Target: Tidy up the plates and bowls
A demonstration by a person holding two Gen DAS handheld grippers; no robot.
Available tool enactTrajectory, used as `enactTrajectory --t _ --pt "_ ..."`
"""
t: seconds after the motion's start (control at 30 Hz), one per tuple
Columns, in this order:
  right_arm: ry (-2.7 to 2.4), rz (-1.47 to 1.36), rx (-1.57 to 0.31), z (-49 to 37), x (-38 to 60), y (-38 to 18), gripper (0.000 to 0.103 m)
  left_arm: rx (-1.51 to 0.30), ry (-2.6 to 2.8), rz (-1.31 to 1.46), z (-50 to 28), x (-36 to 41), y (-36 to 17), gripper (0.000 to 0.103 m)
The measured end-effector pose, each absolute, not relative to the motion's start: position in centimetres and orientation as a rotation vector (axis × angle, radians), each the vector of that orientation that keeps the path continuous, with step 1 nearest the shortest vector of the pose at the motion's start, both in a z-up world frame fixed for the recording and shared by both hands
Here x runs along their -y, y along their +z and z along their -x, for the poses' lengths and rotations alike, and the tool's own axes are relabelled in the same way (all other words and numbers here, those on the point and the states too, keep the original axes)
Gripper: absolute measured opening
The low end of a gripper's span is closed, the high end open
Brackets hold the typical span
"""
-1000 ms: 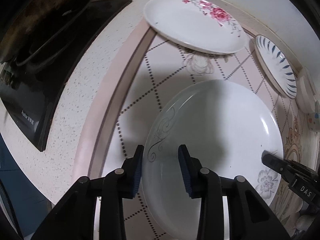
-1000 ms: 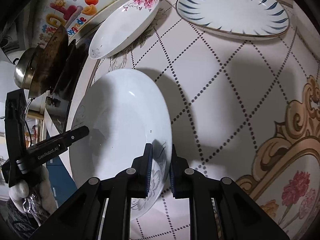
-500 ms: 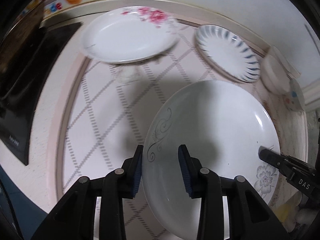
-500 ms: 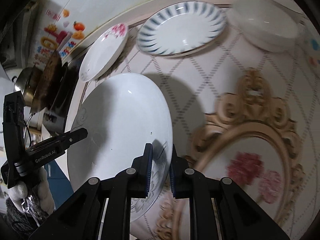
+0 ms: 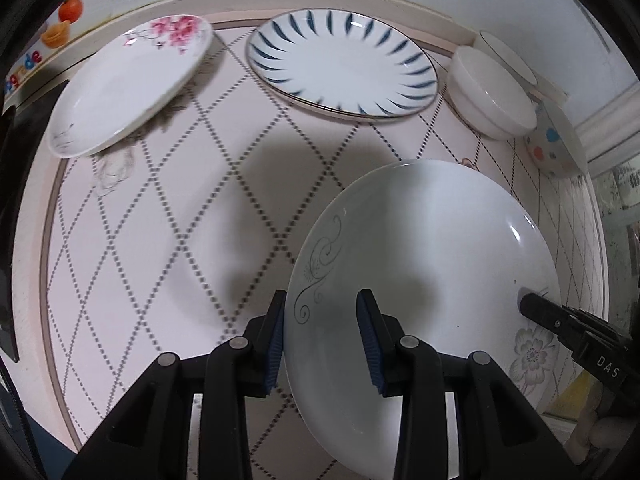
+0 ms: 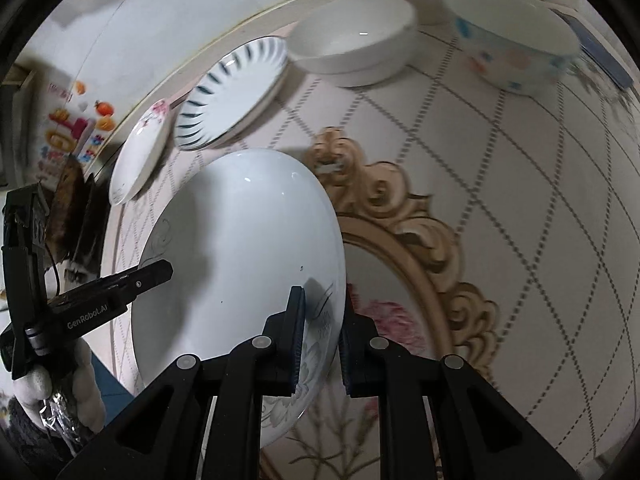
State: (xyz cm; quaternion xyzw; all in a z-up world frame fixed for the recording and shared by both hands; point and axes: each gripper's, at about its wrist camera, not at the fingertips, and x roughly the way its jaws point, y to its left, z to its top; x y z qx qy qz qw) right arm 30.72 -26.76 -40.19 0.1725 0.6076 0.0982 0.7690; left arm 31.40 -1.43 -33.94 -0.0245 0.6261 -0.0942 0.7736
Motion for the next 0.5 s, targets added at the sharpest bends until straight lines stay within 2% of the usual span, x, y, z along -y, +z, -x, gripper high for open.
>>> enactTrajectory --t 0.5 --pt "0.181 -0.394 -1.324 -30.1 27.6 -41.4 0.017 -1.389 -0.182 0.016 -30.9 2.9 -35.6 0.032"
